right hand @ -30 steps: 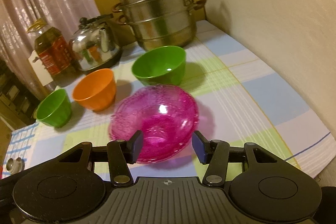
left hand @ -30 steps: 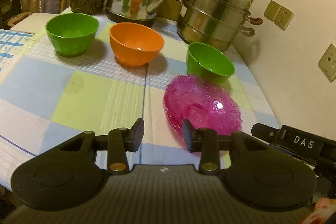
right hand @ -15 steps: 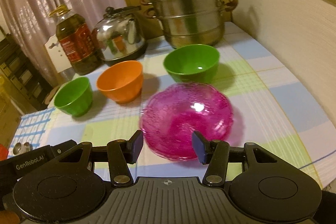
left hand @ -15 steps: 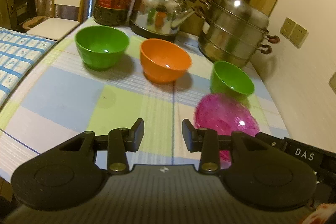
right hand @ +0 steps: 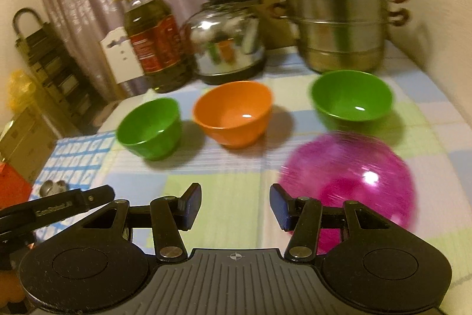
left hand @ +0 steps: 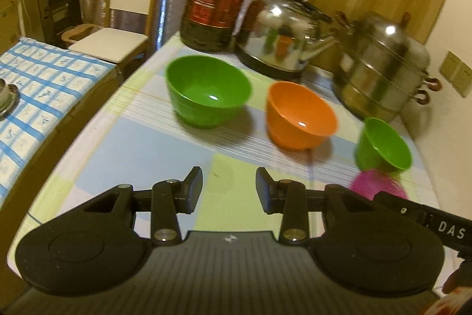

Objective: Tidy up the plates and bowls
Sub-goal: 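Move the left gripper to the large green bowl while the right approaches the orange bowl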

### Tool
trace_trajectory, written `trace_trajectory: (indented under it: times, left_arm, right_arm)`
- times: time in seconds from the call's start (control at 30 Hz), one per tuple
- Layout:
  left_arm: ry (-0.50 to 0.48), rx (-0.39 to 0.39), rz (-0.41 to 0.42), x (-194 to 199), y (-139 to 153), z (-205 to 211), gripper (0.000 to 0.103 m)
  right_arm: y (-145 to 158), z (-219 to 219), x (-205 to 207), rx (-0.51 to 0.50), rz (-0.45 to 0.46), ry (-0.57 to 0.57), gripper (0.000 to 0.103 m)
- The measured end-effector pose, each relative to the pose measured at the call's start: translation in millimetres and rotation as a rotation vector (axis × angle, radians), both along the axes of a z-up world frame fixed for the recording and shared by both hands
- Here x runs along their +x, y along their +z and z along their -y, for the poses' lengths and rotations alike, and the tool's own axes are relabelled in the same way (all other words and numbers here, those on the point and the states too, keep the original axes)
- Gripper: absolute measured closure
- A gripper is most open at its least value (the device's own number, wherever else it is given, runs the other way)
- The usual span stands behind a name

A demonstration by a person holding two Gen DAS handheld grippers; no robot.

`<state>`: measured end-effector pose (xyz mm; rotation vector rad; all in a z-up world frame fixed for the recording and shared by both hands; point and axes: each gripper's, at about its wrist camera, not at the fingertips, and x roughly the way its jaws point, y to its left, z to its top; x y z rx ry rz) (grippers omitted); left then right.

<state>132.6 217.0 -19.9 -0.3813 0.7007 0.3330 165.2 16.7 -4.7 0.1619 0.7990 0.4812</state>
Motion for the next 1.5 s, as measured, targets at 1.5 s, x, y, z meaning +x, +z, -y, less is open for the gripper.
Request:
trace_trajectory:
  times: [1.5]
  left_arm:
    - [0.126,-0.047,-0.022,145.8,-67.0,-157.5,0.08]
  right_arm:
    - [-89.0,-174.6,180.3,0.126,-0.176,0.138,0.072]
